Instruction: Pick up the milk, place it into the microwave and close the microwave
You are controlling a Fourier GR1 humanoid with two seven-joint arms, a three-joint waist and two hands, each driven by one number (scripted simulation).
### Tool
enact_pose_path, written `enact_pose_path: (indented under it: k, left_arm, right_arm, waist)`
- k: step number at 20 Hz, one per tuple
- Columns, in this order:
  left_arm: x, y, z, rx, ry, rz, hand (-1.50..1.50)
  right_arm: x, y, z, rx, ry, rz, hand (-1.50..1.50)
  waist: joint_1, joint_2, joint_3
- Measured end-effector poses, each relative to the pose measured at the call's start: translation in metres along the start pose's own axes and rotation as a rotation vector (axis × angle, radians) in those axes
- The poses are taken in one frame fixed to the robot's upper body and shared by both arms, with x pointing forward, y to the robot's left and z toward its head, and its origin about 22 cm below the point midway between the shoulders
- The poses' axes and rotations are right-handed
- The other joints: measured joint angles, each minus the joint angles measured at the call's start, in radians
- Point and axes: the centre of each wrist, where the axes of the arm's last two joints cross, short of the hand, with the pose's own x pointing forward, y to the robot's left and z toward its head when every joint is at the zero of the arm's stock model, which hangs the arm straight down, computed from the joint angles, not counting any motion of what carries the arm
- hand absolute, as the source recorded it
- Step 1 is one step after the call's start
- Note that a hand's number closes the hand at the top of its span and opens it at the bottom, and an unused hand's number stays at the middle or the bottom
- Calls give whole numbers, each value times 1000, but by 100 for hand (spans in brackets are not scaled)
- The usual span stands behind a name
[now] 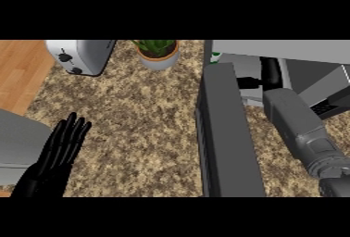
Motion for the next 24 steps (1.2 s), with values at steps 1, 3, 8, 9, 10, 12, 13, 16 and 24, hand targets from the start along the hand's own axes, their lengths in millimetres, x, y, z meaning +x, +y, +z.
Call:
enact_pose_path:
  k: [1,3,8,9,10,12,13,16,24]
  left_arm:
    - [-1,-1,2,-6,6,1,-150]
    - [-4,-3,-1,-14,16,7,-150]
    - [-13,-7,-4,-51,43,28,-150]
    - [-14,-6,-4,-64,47,33,-150]
    - [-17,-7,-6,-74,57,39,-150]
    - [-22,-11,-10,-106,63,44,-150]
    - [-26,-12,-11,-125,67,36,-150]
    - [-31,-17,-21,-188,91,32,150]
    - [-55,-31,-31,-317,134,-8,150]
  right_arm:
    - [-4,-3,3,3,2,-8,-150]
    - [-8,0,8,19,0,-32,-150]
    - [-23,8,27,69,-8,-129,-150]
    - [-26,7,29,78,-6,-148,-150]
    - [-28,9,33,87,-6,-165,-150]
    - [-35,9,41,98,-8,-195,-150]
    - [-40,10,48,104,-6,-210,-150]
    - [-49,15,62,112,-3,-252,-150]
    - [-75,-1,97,150,-10,-281,-150]
  waist:
    - [-3,-2,0]
    - [-11,-4,0]
    - [-35,-13,-1]
    - [-37,-15,-1]
    - [-43,-17,-2]
    - [-52,-20,-2]
    - [-57,-23,-2]
    - [-73,-30,-3]
    - [-107,-47,-5]
